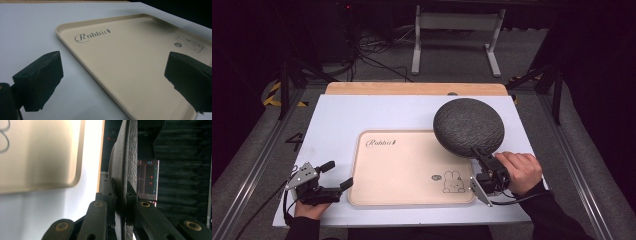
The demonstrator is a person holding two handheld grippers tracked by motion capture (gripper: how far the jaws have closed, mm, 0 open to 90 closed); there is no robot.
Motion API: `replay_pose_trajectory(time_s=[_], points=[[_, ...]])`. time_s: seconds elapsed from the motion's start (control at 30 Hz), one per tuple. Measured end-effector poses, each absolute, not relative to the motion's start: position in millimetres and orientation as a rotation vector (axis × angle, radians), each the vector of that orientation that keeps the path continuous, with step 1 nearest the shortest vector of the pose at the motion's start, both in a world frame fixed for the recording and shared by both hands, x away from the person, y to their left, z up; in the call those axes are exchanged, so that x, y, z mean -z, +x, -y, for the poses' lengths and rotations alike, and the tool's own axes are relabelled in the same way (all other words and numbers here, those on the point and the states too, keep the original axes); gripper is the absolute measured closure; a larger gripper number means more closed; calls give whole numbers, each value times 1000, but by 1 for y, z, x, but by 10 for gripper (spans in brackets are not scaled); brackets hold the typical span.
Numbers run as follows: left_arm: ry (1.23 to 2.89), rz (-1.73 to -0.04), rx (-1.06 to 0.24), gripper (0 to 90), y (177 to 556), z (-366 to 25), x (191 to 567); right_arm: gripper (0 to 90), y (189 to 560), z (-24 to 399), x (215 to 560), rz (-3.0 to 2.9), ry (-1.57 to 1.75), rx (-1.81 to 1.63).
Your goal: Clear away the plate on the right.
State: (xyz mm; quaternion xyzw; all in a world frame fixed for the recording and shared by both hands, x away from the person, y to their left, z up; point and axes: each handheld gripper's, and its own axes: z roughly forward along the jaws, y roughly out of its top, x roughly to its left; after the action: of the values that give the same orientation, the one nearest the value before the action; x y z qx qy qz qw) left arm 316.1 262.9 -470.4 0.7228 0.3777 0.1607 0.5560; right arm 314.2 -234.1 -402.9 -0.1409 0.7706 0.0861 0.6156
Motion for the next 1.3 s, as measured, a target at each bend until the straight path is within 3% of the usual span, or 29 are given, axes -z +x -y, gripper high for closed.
replay_pose_trajectory(time_s=[1.3], points=[[1717,-885,-376,30,316,-263,470,843,293,156,402,-1761,-500,-386]])
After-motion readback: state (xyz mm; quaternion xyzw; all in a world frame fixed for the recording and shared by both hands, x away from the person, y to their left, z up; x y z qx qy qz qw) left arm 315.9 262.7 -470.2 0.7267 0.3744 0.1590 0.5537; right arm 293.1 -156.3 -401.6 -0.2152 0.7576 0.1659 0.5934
